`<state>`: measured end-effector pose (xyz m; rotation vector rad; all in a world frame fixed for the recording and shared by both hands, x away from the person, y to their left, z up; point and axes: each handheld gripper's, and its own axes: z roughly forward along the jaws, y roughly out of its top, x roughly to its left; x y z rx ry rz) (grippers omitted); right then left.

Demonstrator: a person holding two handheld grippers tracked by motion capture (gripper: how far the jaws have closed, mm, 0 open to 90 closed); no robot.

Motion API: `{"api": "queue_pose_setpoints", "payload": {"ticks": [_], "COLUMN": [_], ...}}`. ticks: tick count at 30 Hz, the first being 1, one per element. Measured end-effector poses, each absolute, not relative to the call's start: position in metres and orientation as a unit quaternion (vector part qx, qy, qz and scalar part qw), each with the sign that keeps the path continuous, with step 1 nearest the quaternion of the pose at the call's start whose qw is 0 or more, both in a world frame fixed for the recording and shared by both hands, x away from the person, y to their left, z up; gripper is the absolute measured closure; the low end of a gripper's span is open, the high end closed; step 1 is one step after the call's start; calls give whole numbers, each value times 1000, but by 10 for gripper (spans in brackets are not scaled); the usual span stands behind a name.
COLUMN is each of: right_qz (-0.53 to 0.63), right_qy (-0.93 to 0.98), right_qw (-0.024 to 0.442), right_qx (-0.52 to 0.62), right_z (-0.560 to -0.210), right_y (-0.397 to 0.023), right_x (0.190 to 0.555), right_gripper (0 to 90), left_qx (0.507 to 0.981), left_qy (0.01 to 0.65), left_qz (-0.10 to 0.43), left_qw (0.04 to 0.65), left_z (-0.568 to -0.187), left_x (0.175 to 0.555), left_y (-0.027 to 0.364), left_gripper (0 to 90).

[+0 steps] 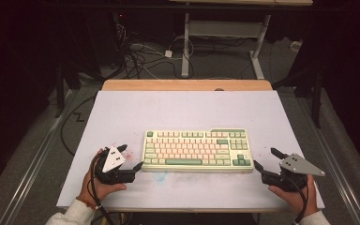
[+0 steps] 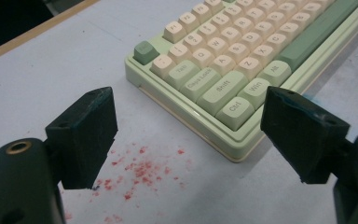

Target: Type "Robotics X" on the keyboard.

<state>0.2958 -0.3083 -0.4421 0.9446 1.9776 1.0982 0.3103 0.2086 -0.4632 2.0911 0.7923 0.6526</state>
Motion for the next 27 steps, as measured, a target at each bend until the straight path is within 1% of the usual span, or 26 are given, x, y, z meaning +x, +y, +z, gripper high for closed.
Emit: {"api": "queue_pose_setpoints", "payload": {"ticks": [8, 14, 15, 17, 19, 20, 21, 23, 24, 25, 26, 27], "right_qz": [426, 428, 430, 429, 429, 426, 424, 423, 423, 420, 418, 416], "right_qy": [763, 764, 764, 764, 769, 773, 777, 789, 789, 794, 804, 811], "right_qw": [338, 332, 331, 327, 318, 313, 306, 288, 288, 284, 272, 264], "right_qx": [349, 350, 350, 353, 352, 352, 351, 340, 340, 336, 323, 317], "right_z": [-439, -434, -433, -429, -426, -425, -424, -422, -422, -422, -422, -422], "right_y": [-304, -301, -301, -299, -296, -293, -290, -284, -284, -280, -272, -267], "right_x": [298, 301, 302, 306, 311, 314, 317, 323, 323, 325, 329, 331], "right_gripper": [279, 350, 383, 412, 480, 496, 526, 650, 650, 687, 789, 816], "left_qx": [827, 829, 829, 828, 829, 830, 831, 833, 834, 834, 833, 833], "left_qy": [306, 308, 307, 305, 310, 306, 309, 302, 305, 306, 306, 307], "left_qz": [262, 259, 262, 264, 261, 268, 263, 270, 265, 265, 265, 264], "left_qw": [392, 389, 387, 390, 386, 383, 380, 377, 375, 375, 376, 377], "left_z": [-466, -466, -466, -466, -466, -466, -467, -466, -467, -467, -467, -467], "left_x": [306, 305, 305, 306, 306, 307, 307, 307, 307, 307, 307, 307], "left_y": [210, 210, 209, 209, 209, 208, 207, 207, 206, 206, 206, 206], "left_gripper": [182, 182, 182, 181, 181, 182, 187, 193, 193, 194, 193, 193]}}
